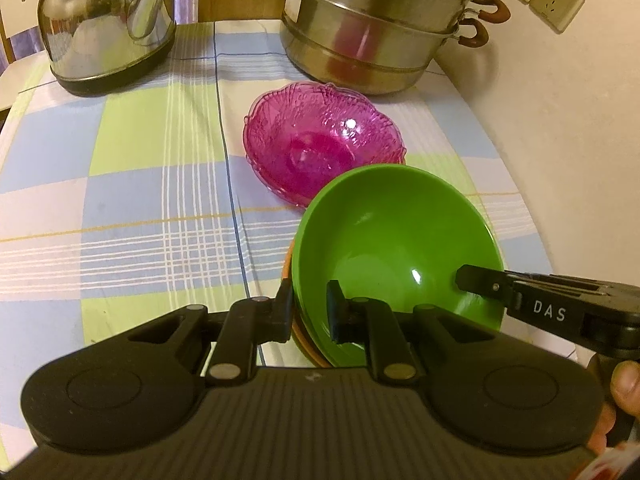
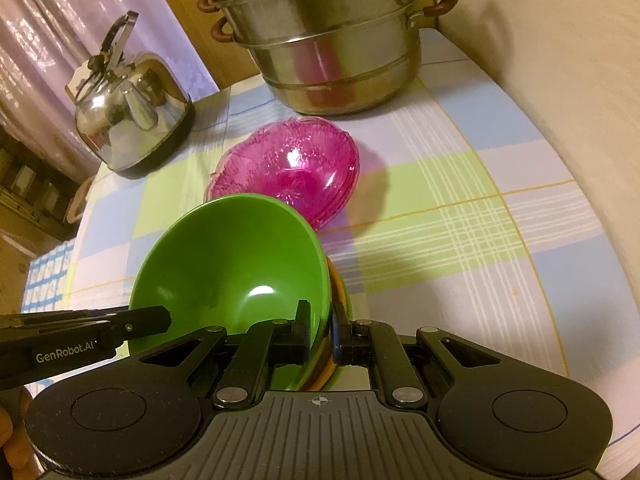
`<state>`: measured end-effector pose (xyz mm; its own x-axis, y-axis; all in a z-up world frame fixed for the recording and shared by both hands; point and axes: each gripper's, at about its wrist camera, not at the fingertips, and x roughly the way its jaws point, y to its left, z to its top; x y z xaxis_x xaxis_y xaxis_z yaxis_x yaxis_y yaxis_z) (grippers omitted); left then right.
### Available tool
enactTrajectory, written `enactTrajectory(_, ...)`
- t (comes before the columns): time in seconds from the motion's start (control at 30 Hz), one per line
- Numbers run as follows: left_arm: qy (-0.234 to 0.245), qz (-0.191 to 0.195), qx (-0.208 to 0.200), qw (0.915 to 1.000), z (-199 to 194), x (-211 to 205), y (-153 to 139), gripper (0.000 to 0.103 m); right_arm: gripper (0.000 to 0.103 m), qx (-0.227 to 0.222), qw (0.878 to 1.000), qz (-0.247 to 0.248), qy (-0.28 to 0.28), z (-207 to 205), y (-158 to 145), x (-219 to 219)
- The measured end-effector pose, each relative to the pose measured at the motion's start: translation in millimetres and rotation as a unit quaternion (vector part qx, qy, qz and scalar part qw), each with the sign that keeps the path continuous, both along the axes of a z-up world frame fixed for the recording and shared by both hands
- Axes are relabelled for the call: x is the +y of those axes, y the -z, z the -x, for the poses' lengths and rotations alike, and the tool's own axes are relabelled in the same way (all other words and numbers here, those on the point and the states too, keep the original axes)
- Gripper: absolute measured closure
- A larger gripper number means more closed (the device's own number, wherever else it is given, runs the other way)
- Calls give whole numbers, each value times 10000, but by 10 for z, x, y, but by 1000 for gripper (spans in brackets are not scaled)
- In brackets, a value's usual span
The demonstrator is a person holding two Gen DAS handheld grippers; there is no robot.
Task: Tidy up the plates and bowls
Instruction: 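Carry the green bowl with both tools onto the orange bowl stack, then open both tools and pull back from the bowl stack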
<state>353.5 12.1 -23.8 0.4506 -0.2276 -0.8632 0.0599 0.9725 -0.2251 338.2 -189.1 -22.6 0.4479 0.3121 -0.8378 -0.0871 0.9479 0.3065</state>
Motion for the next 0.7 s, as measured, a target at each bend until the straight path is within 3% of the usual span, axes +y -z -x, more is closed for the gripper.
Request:
enactTrajectory(0.27,-25,-11,-10,10000,-12,25,48,89,93,19,10000,-7,-44,-16,66,27)
enactTrajectory(0.33,-55,127,-15,9999,-12,45,53,82,92,-38,9999,39,-97,-14,71,43)
enactTrajectory(0.4,-90,199,-64,9997,-1,55,32,77,86,-174,9997,107,-162,10,62,70)
enactTrajectory(0.43,-77,208,-92,9997,6,55,18,77,75,-252,9995,78,-172,26,53,75)
enactTrajectory(0.47,-66,233,-119,9996,14,52,2,77,57,-317,9993,52,-191,45,38,78)
enactTrajectory(0.5,-79,251,-158,9995,32,56,-21,77,50,-386,9991,71,-166,66,18,79)
enactTrajectory(0.7,-151,283,-469,9984,222,89,-185,72,46,-528,9984,-142,156,185,-97,-91)
